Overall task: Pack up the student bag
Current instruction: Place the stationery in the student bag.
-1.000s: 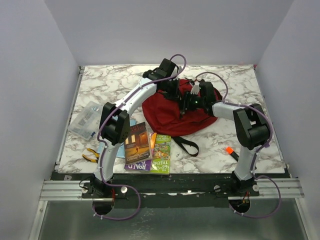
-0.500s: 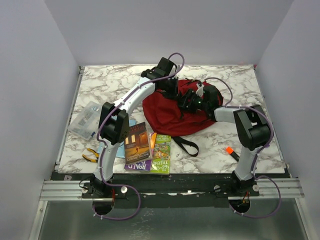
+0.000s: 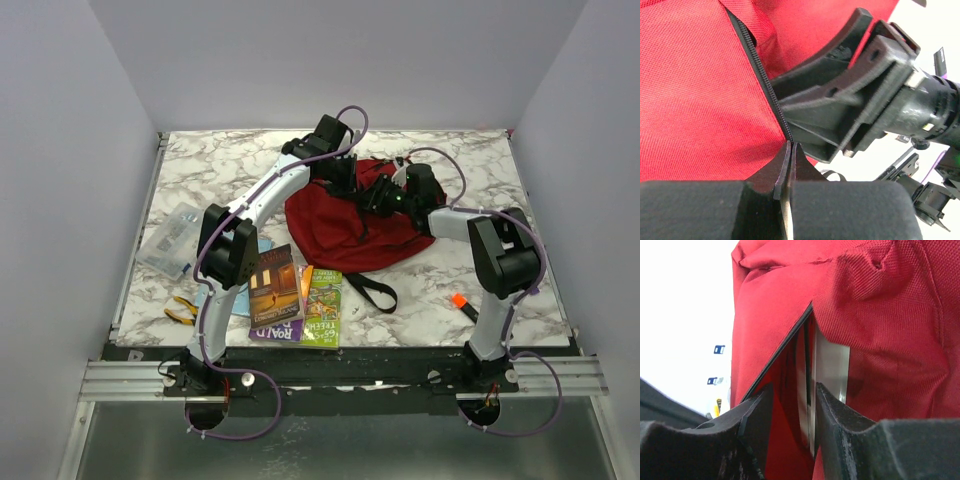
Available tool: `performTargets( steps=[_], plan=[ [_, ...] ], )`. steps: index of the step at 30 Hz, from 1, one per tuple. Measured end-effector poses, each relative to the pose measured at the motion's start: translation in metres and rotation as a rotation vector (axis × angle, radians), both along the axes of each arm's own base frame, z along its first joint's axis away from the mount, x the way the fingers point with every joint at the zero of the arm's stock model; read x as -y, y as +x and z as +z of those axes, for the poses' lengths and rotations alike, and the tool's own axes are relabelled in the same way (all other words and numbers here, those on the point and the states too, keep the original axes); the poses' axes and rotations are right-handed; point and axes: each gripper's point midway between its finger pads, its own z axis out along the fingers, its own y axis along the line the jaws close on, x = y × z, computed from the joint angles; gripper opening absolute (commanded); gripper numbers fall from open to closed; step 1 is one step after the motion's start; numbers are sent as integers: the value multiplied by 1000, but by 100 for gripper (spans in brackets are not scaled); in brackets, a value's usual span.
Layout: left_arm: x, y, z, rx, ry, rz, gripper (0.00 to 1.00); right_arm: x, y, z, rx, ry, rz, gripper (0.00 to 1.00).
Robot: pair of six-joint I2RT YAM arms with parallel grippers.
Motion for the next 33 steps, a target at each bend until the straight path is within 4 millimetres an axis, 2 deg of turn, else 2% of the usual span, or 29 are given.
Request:
performTargets(
  steps=[4, 8, 11, 13, 16, 20, 23, 26, 29, 33],
  plan=[
    [1, 0, 1, -4, -6, 0, 0, -15, 7, -12, -25, 5, 12, 37],
    [1, -1, 1, -9, -13, 0, 0, -32, 1, -25, -68, 20, 42, 39],
    [1, -1, 1, -14, -15, -1, 0, -30, -2, -27, -74, 2, 43, 45],
    [1, -2, 1, -16, -17, -1, 0, -20, -3, -27, -78, -36, 26, 47],
    [2, -3, 1, -22, -22, -2, 0, 10, -2, -19, -75, -113, -37, 53],
    [2, -2, 0, -26, -24, 0, 0, 75, 5, 5, -43, -289, -212, 59],
    [3, -3, -2, -33, -25, -2, 0, 113, -4, 27, -22, -423, -323, 65],
    [4, -3, -7, -43, -24, -3, 0, 141, -25, 47, -10, -520, -415, 80],
    [5, -3, -14, -63, -26, -6, 0, 169, -57, 56, -18, -582, -516, 97],
    [8, -5, -18, -90, -39, -8, 0, 204, -105, 46, -98, -617, -649, 100]
  ],
)
